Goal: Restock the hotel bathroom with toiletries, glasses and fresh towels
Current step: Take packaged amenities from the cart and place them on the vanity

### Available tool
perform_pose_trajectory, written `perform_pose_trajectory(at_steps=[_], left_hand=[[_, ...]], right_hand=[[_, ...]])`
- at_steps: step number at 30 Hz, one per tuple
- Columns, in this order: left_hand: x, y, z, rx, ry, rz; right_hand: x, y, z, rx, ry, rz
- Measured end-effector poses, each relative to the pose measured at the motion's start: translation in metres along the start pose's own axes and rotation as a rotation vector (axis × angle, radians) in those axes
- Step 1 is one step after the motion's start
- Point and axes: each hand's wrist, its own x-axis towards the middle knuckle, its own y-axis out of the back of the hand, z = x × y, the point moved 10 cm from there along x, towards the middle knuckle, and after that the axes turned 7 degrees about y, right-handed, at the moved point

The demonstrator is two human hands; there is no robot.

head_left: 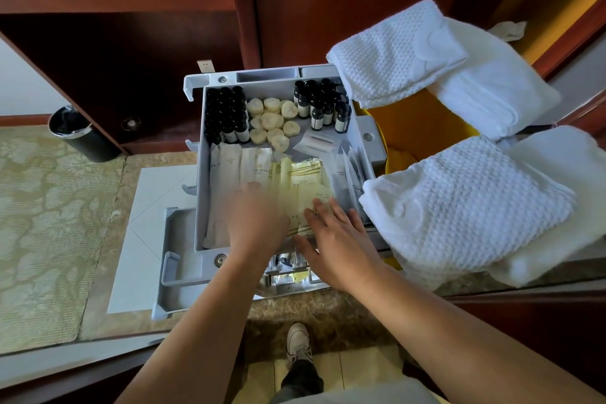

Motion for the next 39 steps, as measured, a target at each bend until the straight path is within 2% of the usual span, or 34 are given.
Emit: perform_pose_trajectory(at_steps=[4, 10, 14, 19, 24, 27, 31, 35, 39], left_hand=[[-0.007, 0.005, 0.009, -0.017, -0.057, 0.066], [-0.005, -0.001, 0.006, -0.165, 0.009, -0.056], [-0.001, 0.012, -0.004, -0.238, 0.048, 0.022], [0.002, 0.041, -0.026, -0.442, 0.081, 0.121], [-0.03, 0.086, -0.027, -0.725, -0.016, 0.246], [-0.052, 0.098, -0.017, -0.811, -0.086, 0.161], [-0.088, 0.094, 0.006, -0.89, -0.169, -0.063], [-0.133, 0.077, 0.03, -0.937, -0.216, -0.236], [-0.18, 0.059, 0.051, -0.935, -0.253, -0.331]], right_hand=[[0.0, -0.003, 0.004, 0.002, -0.008, -0.011], [0.0, 0.0, 0.004, 0.006, -0.006, -0.012], [-0.002, 0.002, 0.005, 0.015, 0.008, 0.023], [-0.004, 0.011, 0.0, 0.069, 0.031, 0.027], [-0.01, 0.061, -0.011, 0.295, 0.089, 0.204], [-0.029, 0.101, 0.0, 0.428, 0.067, 0.357], [-0.066, 0.143, 0.033, 0.63, -0.013, 0.519], [-0.097, 0.15, 0.065, 0.743, -0.111, 0.504], [-0.132, 0.135, 0.085, 0.916, -0.144, 0.384]])
